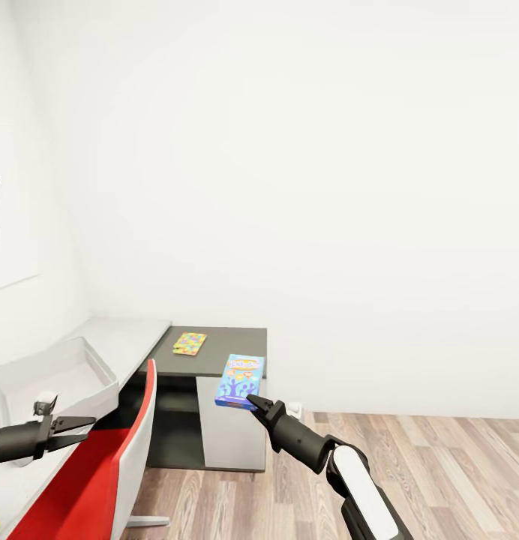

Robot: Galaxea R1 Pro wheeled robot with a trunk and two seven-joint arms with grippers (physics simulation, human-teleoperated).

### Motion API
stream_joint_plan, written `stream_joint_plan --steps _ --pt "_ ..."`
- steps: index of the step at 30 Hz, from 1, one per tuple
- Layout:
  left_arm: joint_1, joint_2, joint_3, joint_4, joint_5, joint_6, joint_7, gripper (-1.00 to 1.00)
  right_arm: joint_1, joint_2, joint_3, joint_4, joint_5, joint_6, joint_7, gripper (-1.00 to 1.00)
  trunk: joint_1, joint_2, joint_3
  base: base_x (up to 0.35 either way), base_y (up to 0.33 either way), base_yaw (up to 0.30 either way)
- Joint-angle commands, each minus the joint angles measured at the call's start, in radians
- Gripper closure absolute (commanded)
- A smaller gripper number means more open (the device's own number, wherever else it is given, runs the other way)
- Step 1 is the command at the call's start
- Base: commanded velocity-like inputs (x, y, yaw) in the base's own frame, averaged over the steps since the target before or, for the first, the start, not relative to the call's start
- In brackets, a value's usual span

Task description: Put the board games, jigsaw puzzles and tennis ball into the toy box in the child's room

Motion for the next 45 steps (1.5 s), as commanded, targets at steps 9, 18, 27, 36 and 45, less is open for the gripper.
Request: stream_joint_plan --steps 9,18,27,36,45 --pt "0.000 -0.002 0.003 0.000 -0.008 0.009 -0.007 -1.00 0.000 -0.001 -0.001 0.000 0.001 0.003 0.004 1.00 0.000 -0.001 0.000 0.000 0.000 0.007" --pt "0.000 -0.003 0.004 0.000 -0.007 0.009 -0.007 -1.00 -0.003 -0.014 -0.002 -0.136 0.034 0.009 -0.035 1.00 0.000 -0.001 0.000 0.000 0.000 0.000" --pt "0.000 -0.003 0.004 0.000 -0.008 0.009 -0.007 -1.00 -0.215 -0.046 -0.030 -0.176 0.091 0.157 -0.134 1.00 0.000 -0.001 0.000 0.000 0.000 0.000" --pt "0.000 -0.001 0.005 0.000 -0.009 0.009 -0.007 -1.00 -0.277 -0.044 -0.083 -0.188 0.052 0.205 -0.140 1.00 0.000 -0.001 0.000 0.000 0.000 0.000" --pt "0.000 -0.001 0.005 0.000 -0.008 0.009 -0.007 -1.00 -0.280 -0.029 -0.088 -0.188 0.048 0.206 -0.141 1.00 0.000 -0.001 0.000 0.000 0.000 0.049"
